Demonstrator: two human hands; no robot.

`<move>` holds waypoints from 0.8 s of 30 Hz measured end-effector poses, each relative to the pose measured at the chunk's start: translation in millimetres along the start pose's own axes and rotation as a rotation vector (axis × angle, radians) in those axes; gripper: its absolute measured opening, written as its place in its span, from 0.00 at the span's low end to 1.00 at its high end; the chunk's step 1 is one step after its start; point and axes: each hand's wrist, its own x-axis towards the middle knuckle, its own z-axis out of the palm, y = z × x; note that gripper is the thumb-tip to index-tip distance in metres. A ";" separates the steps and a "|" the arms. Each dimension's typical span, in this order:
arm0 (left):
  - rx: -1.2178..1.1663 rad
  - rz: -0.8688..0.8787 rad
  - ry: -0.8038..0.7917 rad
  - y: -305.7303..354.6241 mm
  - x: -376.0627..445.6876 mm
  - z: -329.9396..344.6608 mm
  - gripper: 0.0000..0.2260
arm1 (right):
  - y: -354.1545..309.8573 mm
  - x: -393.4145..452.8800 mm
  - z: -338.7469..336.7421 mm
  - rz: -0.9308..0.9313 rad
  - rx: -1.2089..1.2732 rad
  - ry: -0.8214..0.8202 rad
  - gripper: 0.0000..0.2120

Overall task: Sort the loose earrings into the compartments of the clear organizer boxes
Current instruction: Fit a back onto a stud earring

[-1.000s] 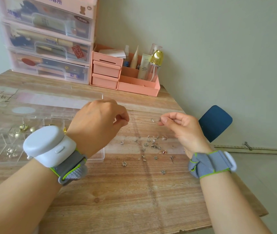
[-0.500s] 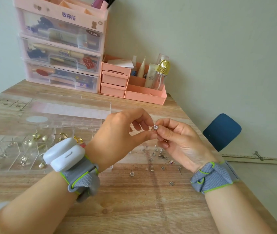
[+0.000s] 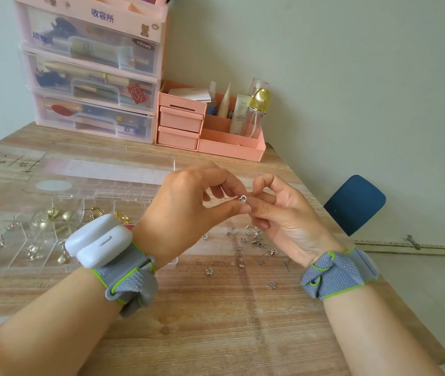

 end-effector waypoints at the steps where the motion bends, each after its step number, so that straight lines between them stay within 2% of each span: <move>1: 0.000 0.001 0.002 0.1 0.0 0.1 0.05 | -0.2 -0.2 0.2 -0.001 -0.008 0.002 0.17; 6: -0.010 -0.015 0.011 -0.6 1.0 -0.7 0.06 | 0.4 0.6 -0.8 0.006 -0.045 0.044 0.17; 11: -0.067 -0.105 0.031 -1.8 2.3 -2.3 0.02 | -3.8 -2.5 -8.3 -0.018 -0.101 0.144 0.09; 19: -0.013 -0.143 0.001 -2.1 1.0 -1.2 0.03 | -7.7 -12.3 -19.5 0.019 -0.428 0.202 0.03; 24: 0.043 -0.150 -0.012 -4.4 0.5 -0.7 0.03 | -2.5 -13.1 -13.8 0.069 -0.506 0.190 0.02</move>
